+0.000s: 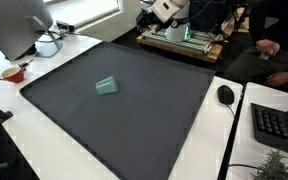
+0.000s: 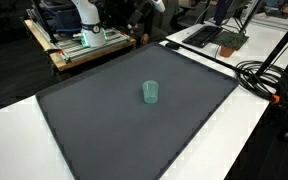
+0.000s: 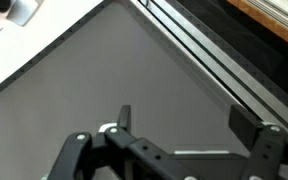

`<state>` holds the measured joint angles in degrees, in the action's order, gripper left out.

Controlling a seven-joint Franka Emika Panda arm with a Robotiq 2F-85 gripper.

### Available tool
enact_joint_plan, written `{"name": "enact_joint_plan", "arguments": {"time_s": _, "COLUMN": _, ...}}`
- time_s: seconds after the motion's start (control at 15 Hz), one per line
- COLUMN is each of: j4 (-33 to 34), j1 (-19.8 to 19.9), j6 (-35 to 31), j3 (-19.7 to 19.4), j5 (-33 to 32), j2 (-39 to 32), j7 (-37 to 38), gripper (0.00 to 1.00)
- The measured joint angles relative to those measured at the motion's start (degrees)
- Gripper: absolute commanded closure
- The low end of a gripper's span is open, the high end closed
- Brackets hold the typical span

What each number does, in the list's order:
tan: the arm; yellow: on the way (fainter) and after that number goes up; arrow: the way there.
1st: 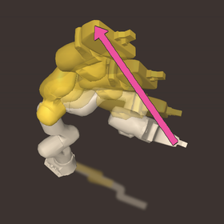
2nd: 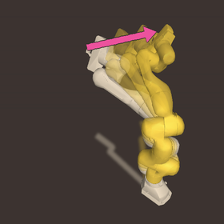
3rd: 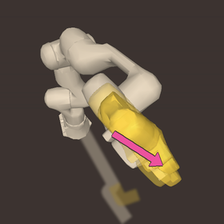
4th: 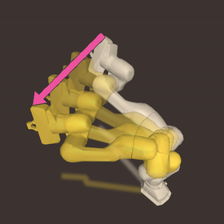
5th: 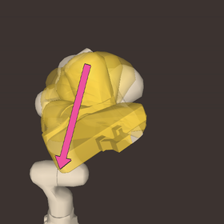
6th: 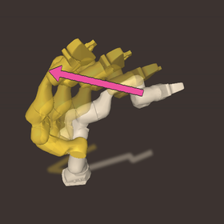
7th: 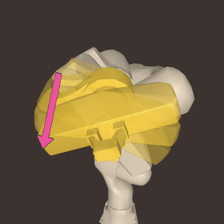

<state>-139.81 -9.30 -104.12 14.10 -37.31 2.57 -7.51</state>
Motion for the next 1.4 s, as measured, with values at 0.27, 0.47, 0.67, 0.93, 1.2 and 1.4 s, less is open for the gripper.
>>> {"name": "enact_joint_plan", "arguments": {"time_s": 0.27, "j4": 6.62, "j1": -0.02, "j6": 1.50, "j3": -0.97, "j5": -10.14, "j2": -10.65, "j7": -4.07, "gripper": 0.00}}
{"name": "enact_joint_plan", "arguments": {"time_s": 0.47, "j4": 8.71, "j1": -0.06, "j6": 2.28, "j3": -1.32, "j5": -12.82, "j2": -13.68, "j7": -5.48, "gripper": 0.00}}
{"name": "enact_joint_plan", "arguments": {"time_s": 0.67, "j4": 8.66, "j1": -0.11, "j6": 2.28, "j3": -1.31, "j5": -12.80, "j2": -13.54, "j7": -5.45, "gripper": 0.00}}
{"name": "enact_joint_plan", "arguments": {"time_s": 0.93, "j4": 5.87, "j1": -1.12, "j6": -0.56, "j3": -0.43, "j5": -13.78, "j2": -14.08, "j7": -9.46, "gripper": 0.00}}
{"name": "enact_joint_plan", "arguments": {"time_s": 1.2, "j4": -0.65, "j1": -2.66, "j6": -7.46, "j3": 1.10, "j5": -16.16, "j2": -14.27, "j7": -12.17, "gripper": 0.00}}
{"name": "enact_joint_plan", "arguments": {"time_s": 1.4, "j4": -3.20, "j1": -3.08, "j6": -9.55, "j3": 1.30, "j5": -19.24, "j2": -14.55, "j7": -16.81, "gripper": 0.00}}
